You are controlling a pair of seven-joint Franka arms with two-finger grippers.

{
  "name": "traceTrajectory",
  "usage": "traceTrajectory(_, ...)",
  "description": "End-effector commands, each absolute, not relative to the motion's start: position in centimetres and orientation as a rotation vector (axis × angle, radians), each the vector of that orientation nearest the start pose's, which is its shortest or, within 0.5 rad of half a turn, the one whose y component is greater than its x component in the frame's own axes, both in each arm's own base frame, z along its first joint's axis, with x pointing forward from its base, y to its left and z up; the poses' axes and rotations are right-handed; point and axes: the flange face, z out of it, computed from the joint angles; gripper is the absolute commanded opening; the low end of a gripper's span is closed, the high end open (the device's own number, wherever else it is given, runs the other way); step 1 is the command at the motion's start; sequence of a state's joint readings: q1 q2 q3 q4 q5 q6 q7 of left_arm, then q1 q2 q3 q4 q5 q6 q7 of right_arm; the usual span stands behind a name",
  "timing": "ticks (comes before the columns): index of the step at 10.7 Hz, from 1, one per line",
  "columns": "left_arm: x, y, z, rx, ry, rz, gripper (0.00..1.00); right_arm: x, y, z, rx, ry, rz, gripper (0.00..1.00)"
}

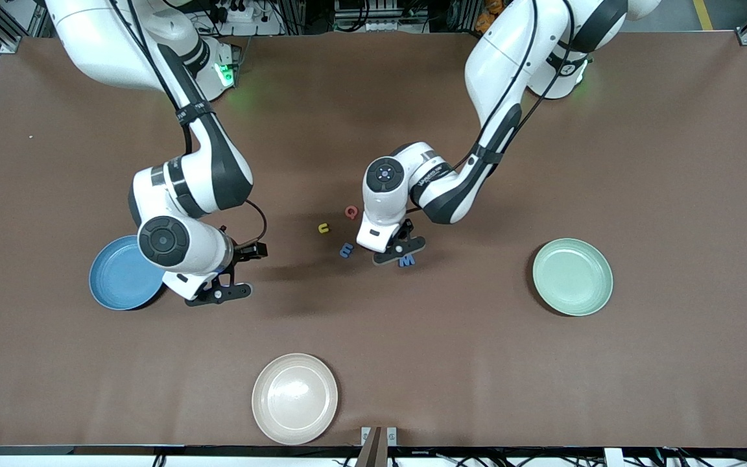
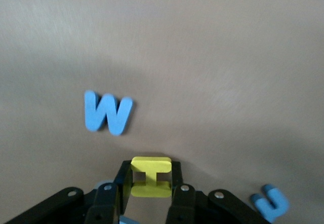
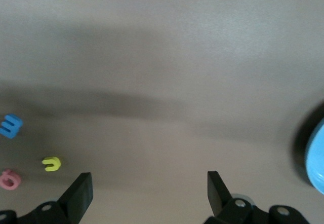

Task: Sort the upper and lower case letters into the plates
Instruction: 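Drop the H on the green plate while the right gripper grasps blue letter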

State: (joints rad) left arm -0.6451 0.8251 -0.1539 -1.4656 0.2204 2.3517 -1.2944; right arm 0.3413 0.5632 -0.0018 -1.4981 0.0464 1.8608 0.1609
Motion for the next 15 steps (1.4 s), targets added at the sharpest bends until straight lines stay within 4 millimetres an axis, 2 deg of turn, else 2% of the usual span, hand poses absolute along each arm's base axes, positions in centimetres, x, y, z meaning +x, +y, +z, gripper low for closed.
traceTrajectory(1, 55.3, -46.6, 28.7, -3.089, -0.734, -0.19, 0.0, 63.8, 24.3, 32.4, -3.113, -0.143, 0.296, 1.0)
traceTrajectory(2, 56.6, -44.3, 31.5, -3.088, -0.737, -0.216, 0.0, 63.3, 25.9, 32.2, -3.12, -0.115, 0.283, 1.0)
traceTrajectory(4, 58.2, -37.2, 34.9, -3.116, -0.59, -0.205, 0.0, 62.6, 28.6, 31.5, -3.131, -0.028, 0.256, 1.0)
traceTrajectory(5, 59.2, -33.1, 36.3, -3.117, -0.508, -0.215, 0.0, 62.1, 30.1, 31.0, -3.134, 0.024, 0.248, 1.0)
traceTrajectory(7, 60.9, -24.4, 36.9, -3.102, -0.321, -0.162, 0.0, 60.6, 33.7, 29.5, -3.144, 0.13, 0.228, 1.0)
traceTrajectory(10, 63.6, -13.0, 35.1, -3.113, -0.093, -0.018, 0.0, 59.1, 37.5, 26.8, -3.143, 0.3, 0.181, 1.0)
traceTrajectory(11, 63.4, -10.4, 33.7, -3.11, -0.019, 0.031, 0.0, 58.6, 38.6, 25.9, -3.139, 0.35, 0.163, 1.0)
traceTrajectory(13, 63.7, -6.7, 30.7, -3.116, 0.045, 0.111, 0.0, 58.4, 39.7, 23.9, -3.11, 0.498, 0.128, 1.0)
traceTrajectory(15, 63.8, -5.0, 27.6, -3.115, 0.027, 0.155, 0.0, 57.1, 41.9, 21.3, -3.08, 0.63, 0.089, 1.0)
